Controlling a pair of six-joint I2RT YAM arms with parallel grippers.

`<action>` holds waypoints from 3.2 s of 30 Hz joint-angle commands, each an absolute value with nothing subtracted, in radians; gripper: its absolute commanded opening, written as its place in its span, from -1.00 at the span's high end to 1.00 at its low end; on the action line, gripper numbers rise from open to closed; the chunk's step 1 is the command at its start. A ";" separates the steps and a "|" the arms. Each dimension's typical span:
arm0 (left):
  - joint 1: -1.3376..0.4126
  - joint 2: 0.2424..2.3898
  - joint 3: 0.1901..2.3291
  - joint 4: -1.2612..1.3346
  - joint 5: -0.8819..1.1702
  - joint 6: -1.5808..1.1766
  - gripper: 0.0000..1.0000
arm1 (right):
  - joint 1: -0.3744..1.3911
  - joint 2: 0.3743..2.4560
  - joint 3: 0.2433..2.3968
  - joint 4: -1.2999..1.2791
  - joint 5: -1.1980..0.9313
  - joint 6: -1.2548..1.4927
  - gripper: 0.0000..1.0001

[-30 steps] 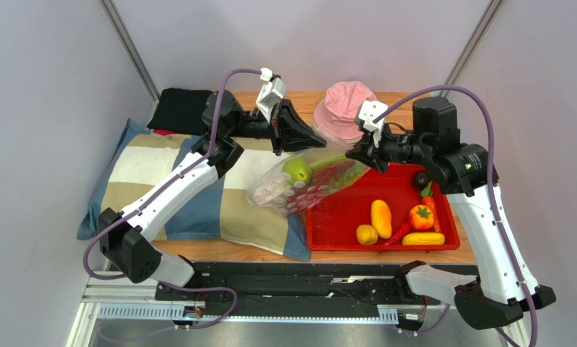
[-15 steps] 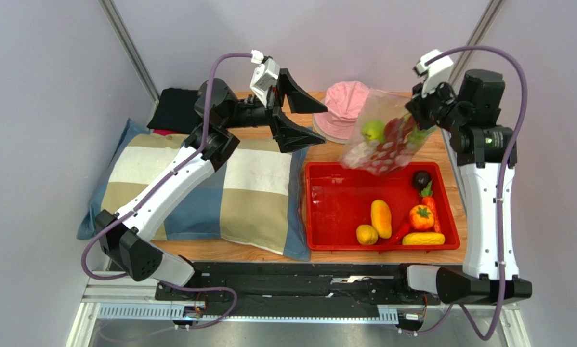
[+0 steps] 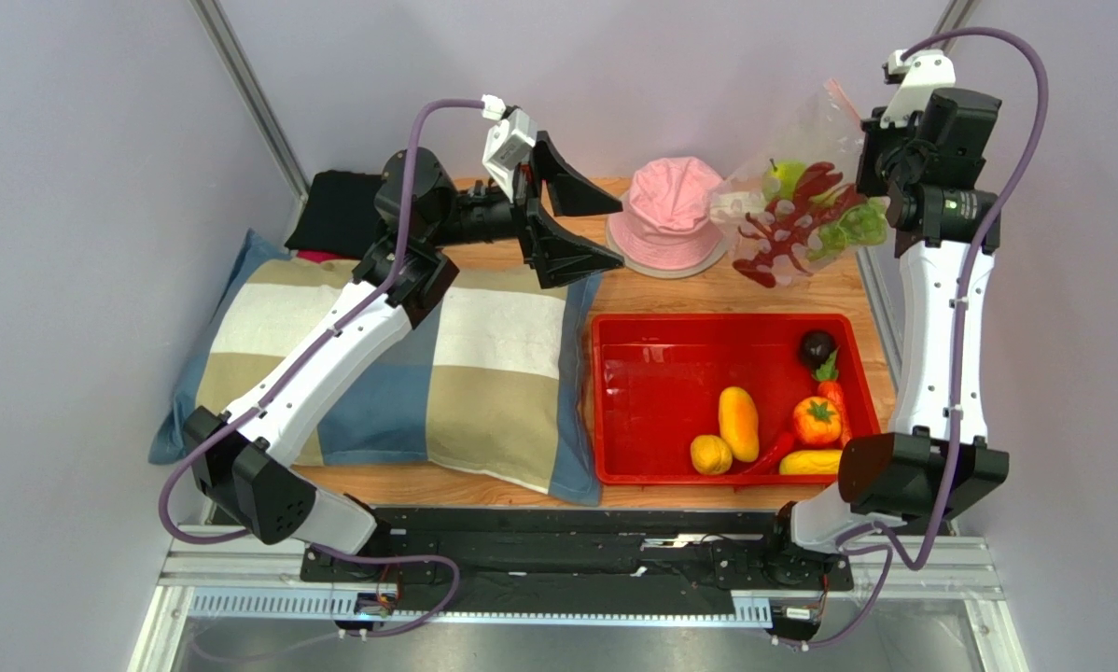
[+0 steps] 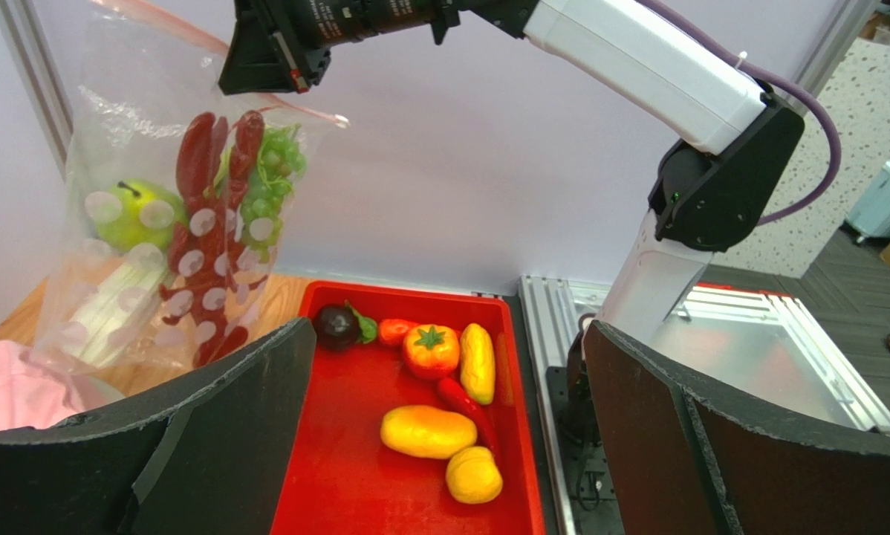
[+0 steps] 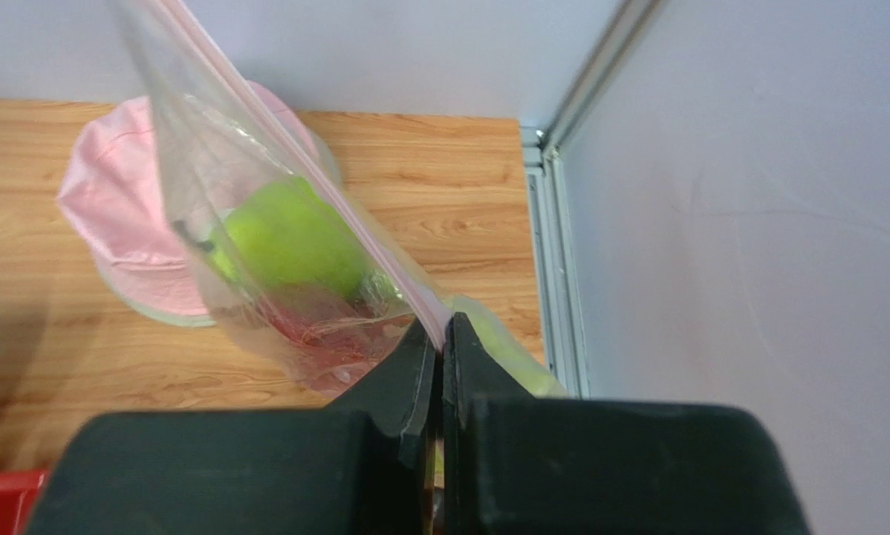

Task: Place the food in the zip-top bag and seal the zipper
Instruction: Place the zipper food storage bag at the corner of the board, then reset both arms

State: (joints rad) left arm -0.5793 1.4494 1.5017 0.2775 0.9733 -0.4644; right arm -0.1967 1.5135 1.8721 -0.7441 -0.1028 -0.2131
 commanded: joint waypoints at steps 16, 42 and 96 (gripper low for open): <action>-0.517 1.575 1.592 0.325 0.963 -0.573 -0.98 | -0.255 1.545 1.873 -0.338 -0.020 0.561 1.00; -0.449 1.804 1.842 0.238 0.986 -0.640 -0.98 | -0.190 1.903 1.951 0.017 0.483 1.218 1.00; -0.218 1.476 1.622 -0.994 0.465 -0.002 -0.98 | -0.060 1.129 1.241 -0.614 -0.388 0.085 -1.00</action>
State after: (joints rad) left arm -0.2523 1.5475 1.6943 -0.8402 0.5842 -0.1009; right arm -0.1661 1.2011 1.3022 -0.5259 -0.3248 0.3256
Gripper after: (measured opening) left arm 0.990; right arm 0.998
